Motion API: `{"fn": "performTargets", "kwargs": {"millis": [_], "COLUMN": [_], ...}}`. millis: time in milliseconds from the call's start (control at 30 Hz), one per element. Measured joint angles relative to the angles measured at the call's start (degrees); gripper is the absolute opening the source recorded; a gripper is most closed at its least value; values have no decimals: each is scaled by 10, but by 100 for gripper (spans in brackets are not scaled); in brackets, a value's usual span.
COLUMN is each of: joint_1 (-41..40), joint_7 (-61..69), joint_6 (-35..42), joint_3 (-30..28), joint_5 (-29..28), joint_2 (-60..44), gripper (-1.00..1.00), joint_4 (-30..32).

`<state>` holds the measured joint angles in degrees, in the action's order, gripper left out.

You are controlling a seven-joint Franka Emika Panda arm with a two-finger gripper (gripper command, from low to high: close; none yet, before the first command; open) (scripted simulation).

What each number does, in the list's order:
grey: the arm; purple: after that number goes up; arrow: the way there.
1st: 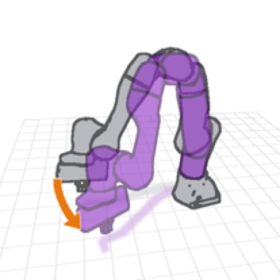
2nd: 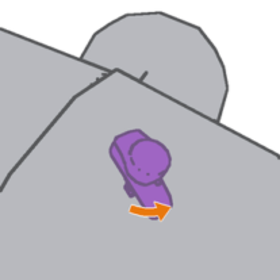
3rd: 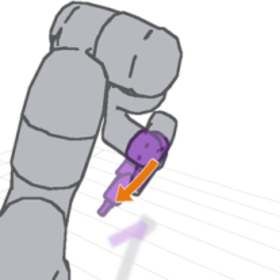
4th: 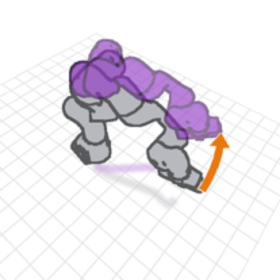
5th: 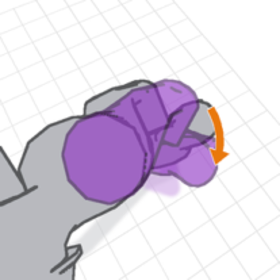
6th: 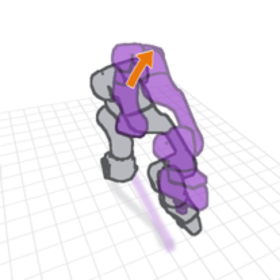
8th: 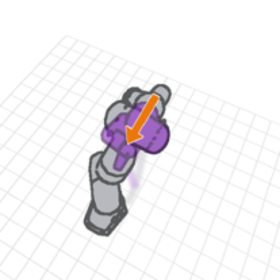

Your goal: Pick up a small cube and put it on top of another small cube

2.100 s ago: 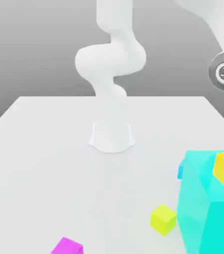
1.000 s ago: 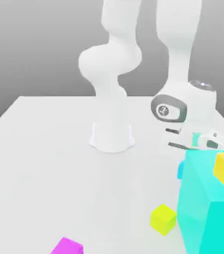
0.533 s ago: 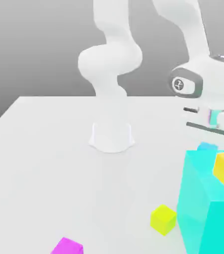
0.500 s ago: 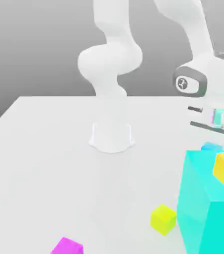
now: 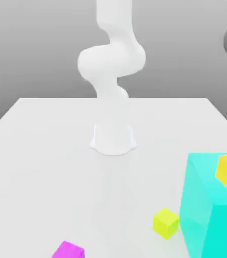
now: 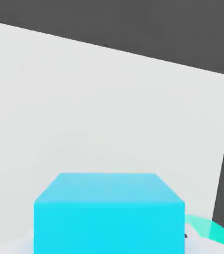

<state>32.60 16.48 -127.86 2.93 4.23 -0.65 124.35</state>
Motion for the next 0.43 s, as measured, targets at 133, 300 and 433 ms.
{"fn": "performTargets", "kwargs": {"millis": [133,300,433], "joint_1": [-58,-73,-60], "joint_7": [-42,-29,-28], "joint_6": [95,55,43], "joint_3": [-19,-21,-21], "joint_5": [-24,-40,-40], "joint_2": [17,8,3], "gripper": [-100,-100,100], "joint_4": [-63,-18,-10]}}
